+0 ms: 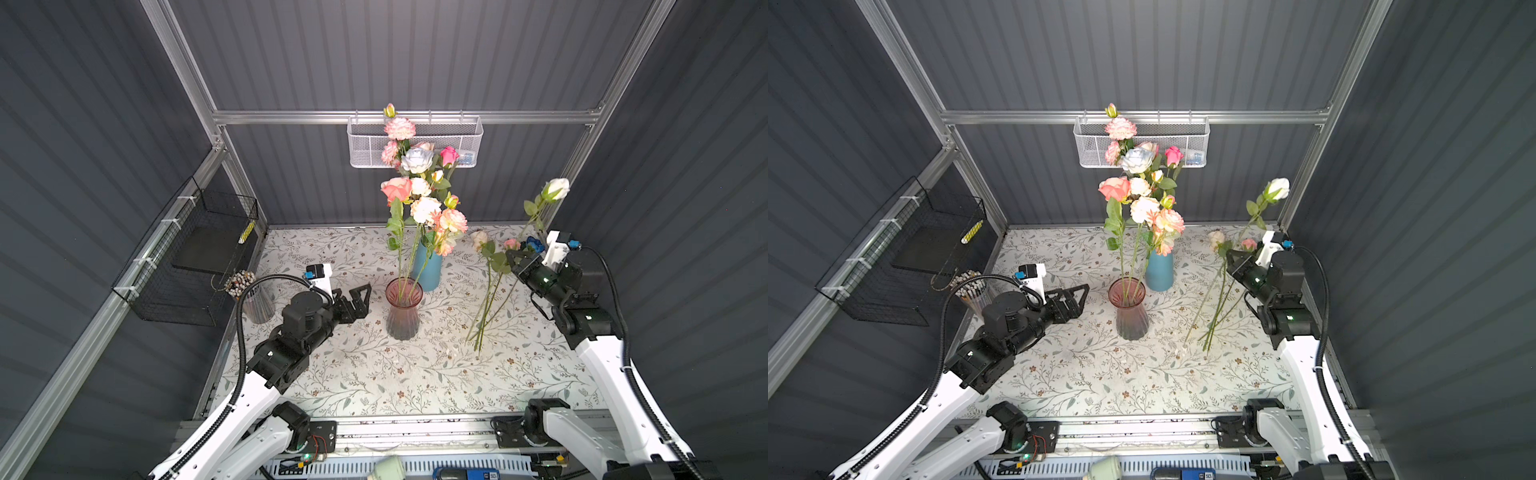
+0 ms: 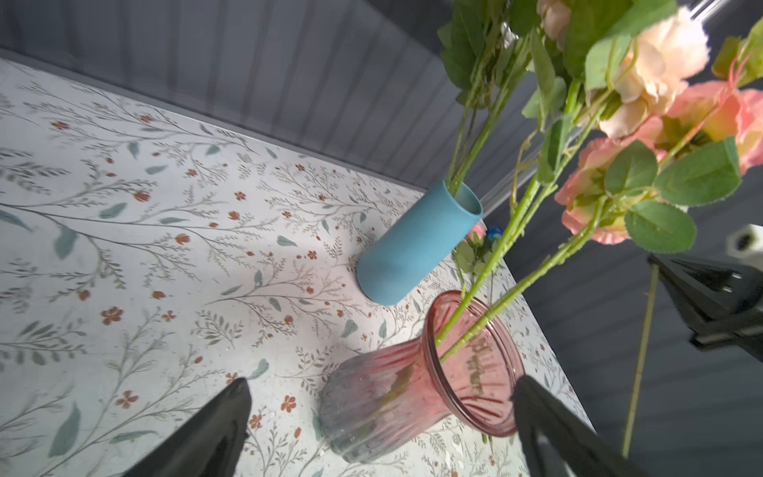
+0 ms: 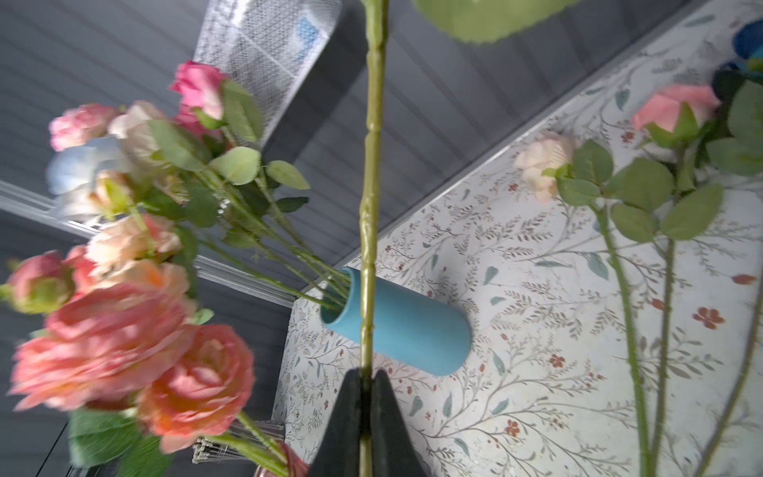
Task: Arrange flowers in a vase
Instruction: Pick up the flower from the flowers, then place the flower in the vase.
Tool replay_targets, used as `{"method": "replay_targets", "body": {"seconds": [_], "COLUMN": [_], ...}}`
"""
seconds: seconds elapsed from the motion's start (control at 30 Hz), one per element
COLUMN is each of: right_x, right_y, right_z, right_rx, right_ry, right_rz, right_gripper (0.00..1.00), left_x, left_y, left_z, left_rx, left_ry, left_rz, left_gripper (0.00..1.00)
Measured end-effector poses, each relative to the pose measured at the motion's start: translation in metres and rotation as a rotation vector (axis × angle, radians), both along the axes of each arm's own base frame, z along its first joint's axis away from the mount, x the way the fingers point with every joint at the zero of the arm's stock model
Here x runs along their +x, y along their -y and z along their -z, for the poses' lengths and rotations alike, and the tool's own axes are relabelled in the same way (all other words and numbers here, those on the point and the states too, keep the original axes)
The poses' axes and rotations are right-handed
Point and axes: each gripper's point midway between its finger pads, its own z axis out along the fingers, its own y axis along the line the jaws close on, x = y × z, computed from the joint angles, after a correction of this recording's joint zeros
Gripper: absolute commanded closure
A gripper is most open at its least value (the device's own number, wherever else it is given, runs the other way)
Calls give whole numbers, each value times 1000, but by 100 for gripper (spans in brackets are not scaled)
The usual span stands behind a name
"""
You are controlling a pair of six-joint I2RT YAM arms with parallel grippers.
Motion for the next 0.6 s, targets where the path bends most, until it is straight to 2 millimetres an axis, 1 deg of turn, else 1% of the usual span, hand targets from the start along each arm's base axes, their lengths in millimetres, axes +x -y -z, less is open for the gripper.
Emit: {"method": "replay_targets", "body": {"seconds": [0.07,0.17,0.23,0.3,0.43,0.6], "right_x": [-9,-23,-29,-33,-36,-30], "right_y": [-11,-27,-37,-47,-71,-110], "right_z": [-22,-51,-66,-78,-97,-124], "right_rx": [-29,-67,-89,-103,-125,-156], "right_ry": [60,149,195,236,301,384], "right_rz": [-23,-52,-69,-88,-134,-196], "right_gripper": [92,92,92,92,92,92], "left_x": [0,-2,-2,-1,-4,-9], "left_y": [-10,-20,-23,-24,-28,-28], "left_z": [2,15,21,21,19,14], "left_rx": [-13,-23,-22,-26,-34,-71], "left_ry": [4,-15,-34,-35,-34,-30], "left_rz": [-50,-103,-122,-133,-143,-135], "left_gripper": [0,1,1,0,1,0]}}
